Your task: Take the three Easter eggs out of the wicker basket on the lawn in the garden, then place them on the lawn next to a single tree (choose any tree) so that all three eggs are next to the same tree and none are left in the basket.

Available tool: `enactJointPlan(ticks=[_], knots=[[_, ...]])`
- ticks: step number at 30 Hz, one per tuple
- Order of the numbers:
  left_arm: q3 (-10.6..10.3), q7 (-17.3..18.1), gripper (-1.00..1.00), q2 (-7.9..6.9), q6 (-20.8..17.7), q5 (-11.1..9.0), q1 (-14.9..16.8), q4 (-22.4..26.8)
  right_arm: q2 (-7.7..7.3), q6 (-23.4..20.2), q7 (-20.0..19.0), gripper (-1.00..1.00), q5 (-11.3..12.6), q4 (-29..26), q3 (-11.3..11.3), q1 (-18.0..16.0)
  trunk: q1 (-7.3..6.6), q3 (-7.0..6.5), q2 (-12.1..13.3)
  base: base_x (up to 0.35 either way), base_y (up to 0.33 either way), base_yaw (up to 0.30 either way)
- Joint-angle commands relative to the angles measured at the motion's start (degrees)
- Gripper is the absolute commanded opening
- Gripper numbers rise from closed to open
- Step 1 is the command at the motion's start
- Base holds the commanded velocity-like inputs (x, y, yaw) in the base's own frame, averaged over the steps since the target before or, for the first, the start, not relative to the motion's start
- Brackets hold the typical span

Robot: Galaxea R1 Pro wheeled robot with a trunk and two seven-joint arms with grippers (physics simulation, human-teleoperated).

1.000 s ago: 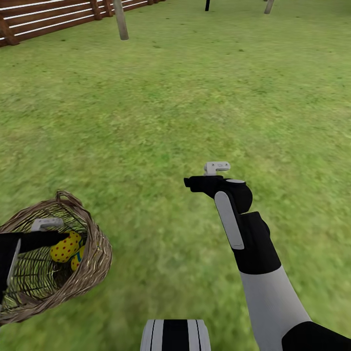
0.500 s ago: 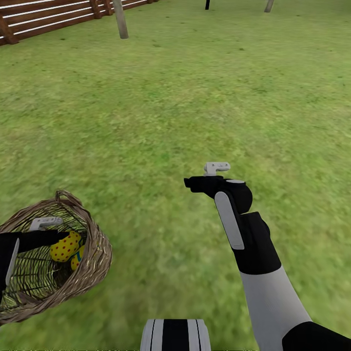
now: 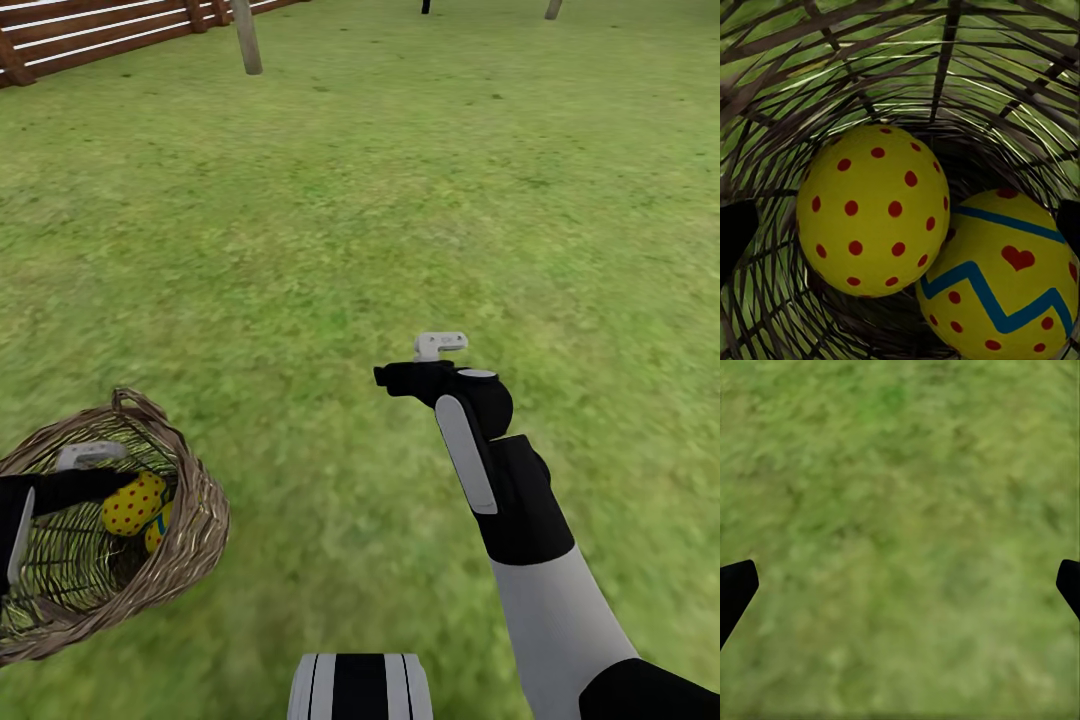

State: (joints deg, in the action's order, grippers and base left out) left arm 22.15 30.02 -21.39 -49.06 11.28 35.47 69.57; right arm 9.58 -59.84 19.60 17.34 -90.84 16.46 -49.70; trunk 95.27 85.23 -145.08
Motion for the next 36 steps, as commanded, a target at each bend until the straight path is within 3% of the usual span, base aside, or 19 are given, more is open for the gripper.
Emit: enactJointPlan(ticks=[1, 5, 10, 15, 26, 29, 36], knots=[[0.4, 0.6, 1.00, 0.02, -0.1, 0.6, 0.0, 0.1, 0.00, -0.2, 0.6, 1.00, 0.6, 0.0, 0.0, 0.0, -0.01, 0.04, 0.0, 0.000, 0.000, 0.000], [1.9, 0.7, 1.00, 0.03, 0.2, 0.5, 0.0, 0.3, 0.11, -0.2, 0.6, 1.00, 0.4, 0.0, 0.1, 0.0, -0.01, 0.04, 0.0, 0.000, 0.000, 0.000], [2.2, 0.6, 1.00, -0.02, 2.0, -2.3, 0.0, 0.3, 0.16, -0.2, 0.6, 1.00, 0.5, 0.0, 0.1, 0.0, -0.01, 0.04, 0.0, 0.000, 0.000, 0.000], [2.3, 0.6, 1.00, -0.08, 2.4, -3.6, 0.0, 0.3, 0.11, -0.2, 0.6, 1.00, 0.6, 0.0, 0.0, 0.0, 0.07, 0.70, -0.1, 0.000, 0.000, 0.000], [2.3, 0.5, 1.00, -0.23, 2.5, -3.7, 0.0, 0.1, 0.08, -0.2, 0.6, 1.00, 0.7, 0.0, 0.0, 0.0, 0.15, 1.37, -0.1, 0.000, 0.000, 0.000], [2.3, 0.5, 1.00, -0.91, 2.6, -3.7, 0.0, -0.2, 0.08, -0.2, 0.6, 1.00, 0.8, 0.0, 0.0, 0.0, 0.22, 2.03, -0.1, 0.000, 0.000, 0.000], [2.3, 0.4, 1.00, -1.80, 3.5, -3.6, 0.0, -1.0, 0.08, -0.2, 0.6, 1.00, 0.8, 0.0, 0.0, 0.0, 0.22, 2.03, -0.1, 0.000, 0.000, 0.000]])
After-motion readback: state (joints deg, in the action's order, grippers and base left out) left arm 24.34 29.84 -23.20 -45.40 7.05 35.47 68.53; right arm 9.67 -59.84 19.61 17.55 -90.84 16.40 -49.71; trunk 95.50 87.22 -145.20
